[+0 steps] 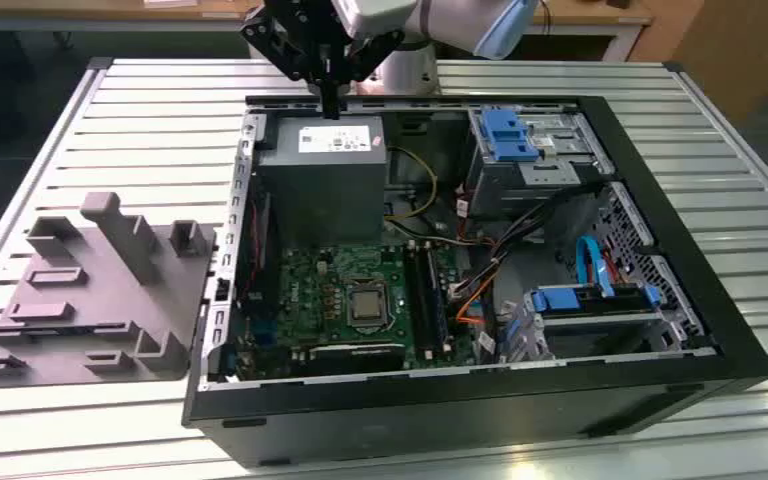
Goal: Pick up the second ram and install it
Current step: 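Reach for the second ram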
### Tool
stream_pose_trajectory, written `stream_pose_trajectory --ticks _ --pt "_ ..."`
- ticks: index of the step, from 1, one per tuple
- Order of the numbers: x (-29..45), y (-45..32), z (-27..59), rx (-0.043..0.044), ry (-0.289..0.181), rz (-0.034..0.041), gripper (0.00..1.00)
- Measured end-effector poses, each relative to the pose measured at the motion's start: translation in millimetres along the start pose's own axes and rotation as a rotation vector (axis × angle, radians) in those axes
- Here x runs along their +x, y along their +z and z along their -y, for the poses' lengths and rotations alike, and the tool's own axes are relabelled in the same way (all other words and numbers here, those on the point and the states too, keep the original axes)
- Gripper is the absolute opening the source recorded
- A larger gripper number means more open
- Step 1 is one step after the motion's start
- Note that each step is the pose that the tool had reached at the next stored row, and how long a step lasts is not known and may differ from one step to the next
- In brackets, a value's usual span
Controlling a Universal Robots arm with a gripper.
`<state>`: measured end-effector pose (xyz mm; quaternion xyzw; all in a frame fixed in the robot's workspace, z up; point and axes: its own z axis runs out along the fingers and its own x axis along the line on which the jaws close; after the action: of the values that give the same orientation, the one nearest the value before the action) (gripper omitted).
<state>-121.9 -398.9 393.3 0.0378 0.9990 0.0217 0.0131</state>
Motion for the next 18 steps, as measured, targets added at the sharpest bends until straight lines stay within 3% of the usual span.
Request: stream_pose_trajectory --ticks 9,18 --pt "1.1 -0.1 0.1 0.0001 0.0 -0.0001 0.1" --pt "10.6 -0.2 0.8 0.0 0.0 0.0 0.1"
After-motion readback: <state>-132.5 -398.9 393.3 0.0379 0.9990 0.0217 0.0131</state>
